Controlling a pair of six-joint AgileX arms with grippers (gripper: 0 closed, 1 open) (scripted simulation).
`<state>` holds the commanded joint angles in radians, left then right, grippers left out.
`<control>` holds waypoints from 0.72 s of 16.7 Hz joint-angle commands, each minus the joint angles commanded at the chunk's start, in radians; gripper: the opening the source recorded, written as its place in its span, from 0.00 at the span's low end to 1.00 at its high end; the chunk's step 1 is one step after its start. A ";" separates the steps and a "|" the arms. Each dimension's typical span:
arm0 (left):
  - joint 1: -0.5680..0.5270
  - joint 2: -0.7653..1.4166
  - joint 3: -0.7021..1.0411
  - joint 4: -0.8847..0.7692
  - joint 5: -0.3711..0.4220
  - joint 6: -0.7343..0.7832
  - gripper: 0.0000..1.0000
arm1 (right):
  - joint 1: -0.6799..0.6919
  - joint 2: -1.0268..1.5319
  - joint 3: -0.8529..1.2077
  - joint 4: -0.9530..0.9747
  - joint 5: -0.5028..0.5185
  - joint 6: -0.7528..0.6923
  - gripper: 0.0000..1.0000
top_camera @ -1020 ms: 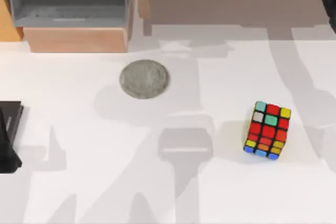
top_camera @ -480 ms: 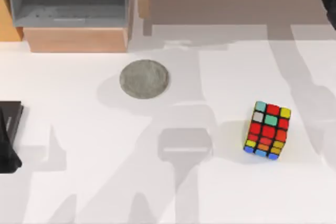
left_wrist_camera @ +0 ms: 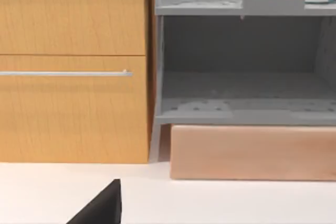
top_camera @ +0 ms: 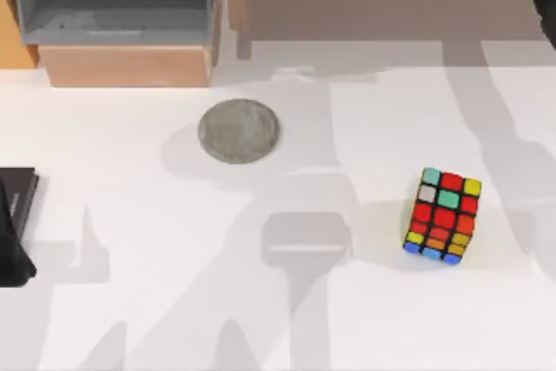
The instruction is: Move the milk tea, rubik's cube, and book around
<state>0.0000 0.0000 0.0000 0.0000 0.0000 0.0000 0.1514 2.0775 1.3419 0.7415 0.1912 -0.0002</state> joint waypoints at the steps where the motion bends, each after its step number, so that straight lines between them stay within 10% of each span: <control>1: 0.000 0.000 0.000 0.000 0.000 0.000 1.00 | 0.000 0.000 0.000 0.000 0.000 0.000 0.17; 4: 0.000 0.000 0.000 0.000 0.000 0.000 1.00 | 0.000 0.000 0.000 0.000 0.000 0.000 0.00; 12: 0.000 0.000 0.000 0.000 0.000 0.000 1.00 | 0.003 -0.002 0.000 0.000 0.000 0.002 0.00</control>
<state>0.0000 0.0000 0.0000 0.0000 0.0000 0.0000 0.1542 2.0754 1.3418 0.7415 0.1911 0.0015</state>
